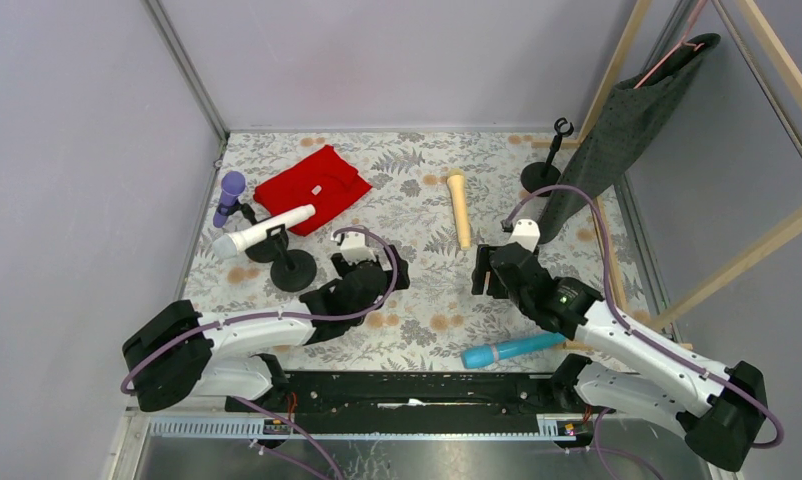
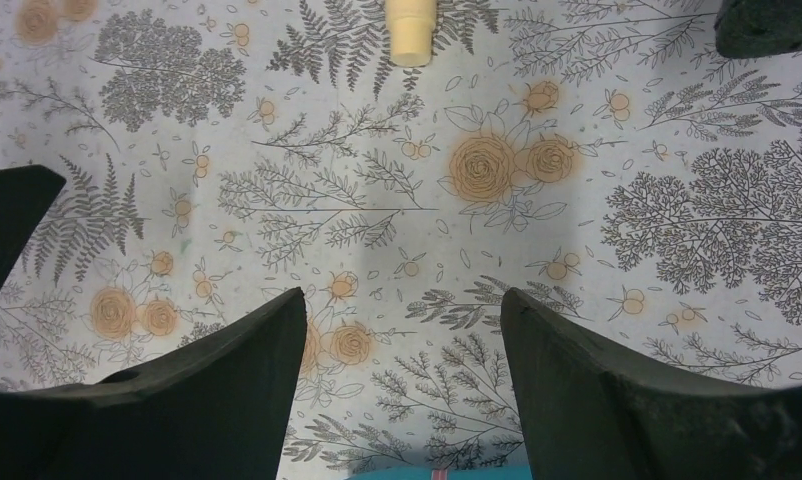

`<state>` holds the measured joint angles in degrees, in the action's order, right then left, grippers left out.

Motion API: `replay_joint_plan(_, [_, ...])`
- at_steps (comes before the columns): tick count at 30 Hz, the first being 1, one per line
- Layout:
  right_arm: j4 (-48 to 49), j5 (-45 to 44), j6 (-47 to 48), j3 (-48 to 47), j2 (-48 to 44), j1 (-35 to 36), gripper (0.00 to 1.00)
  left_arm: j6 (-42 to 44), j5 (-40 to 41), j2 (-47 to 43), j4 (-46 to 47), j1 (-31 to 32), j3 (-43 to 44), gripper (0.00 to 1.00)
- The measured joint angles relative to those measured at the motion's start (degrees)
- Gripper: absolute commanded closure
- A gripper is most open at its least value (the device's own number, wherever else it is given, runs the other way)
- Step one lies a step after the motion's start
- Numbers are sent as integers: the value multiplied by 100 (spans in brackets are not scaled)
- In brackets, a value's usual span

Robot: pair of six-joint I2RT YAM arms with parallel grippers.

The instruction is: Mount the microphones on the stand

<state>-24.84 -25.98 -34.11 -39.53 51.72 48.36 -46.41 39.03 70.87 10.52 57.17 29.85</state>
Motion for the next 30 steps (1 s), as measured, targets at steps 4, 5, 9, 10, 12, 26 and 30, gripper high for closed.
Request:
replay_joint_plan(4, [-55,240,136,-175,236,-385,22,262,-216,-46,260,0,-46,1])
replay_joint_plan(5, [-44,306,175,-238,293,-492,22,328,-260,-81,321,0,-79,1])
replay_joint_plan(9, [122,525,345,-538,645,-992,22,509,-319,-205,435,0,-173,1])
replay_joint_plan(10, [168,573,387,-629,776,-1075,22,562,-326,-229,457,0,-188,1])
replay_joint_plan(12, [310,638,498,-916,1174,-1233,22,658,-330,-278,457,0,-208,1])
replay_joint_plan(26, [1027,741,699,-2966,3692,-2889,21,1106,-479,-879,402,-28,-610,1])
replay_joint_plan(30, [1150,638,564,-2973,3694,-3464,21,1104,-490,-1010,398,-61,-704,1])
